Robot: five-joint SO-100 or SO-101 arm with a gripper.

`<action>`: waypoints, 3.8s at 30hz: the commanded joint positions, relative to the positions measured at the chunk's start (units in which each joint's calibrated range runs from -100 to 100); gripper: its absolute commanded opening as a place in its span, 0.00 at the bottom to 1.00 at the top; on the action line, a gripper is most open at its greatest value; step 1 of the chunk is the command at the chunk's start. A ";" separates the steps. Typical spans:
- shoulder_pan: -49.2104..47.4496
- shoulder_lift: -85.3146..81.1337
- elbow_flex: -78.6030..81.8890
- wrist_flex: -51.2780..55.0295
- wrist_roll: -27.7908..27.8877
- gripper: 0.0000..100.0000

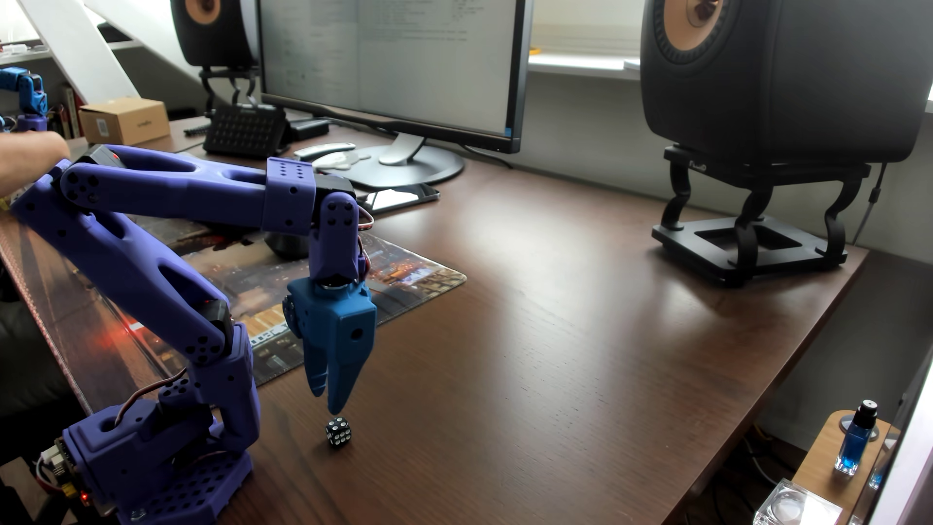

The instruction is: Grab the blue dice

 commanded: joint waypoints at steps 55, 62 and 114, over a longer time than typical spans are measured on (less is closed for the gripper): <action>0.72 -0.66 10.35 -15.71 -0.08 0.02; -5.74 -0.66 -4.11 -14.94 -11.59 0.02; -32.26 -65.04 3.57 -12.29 -58.02 0.02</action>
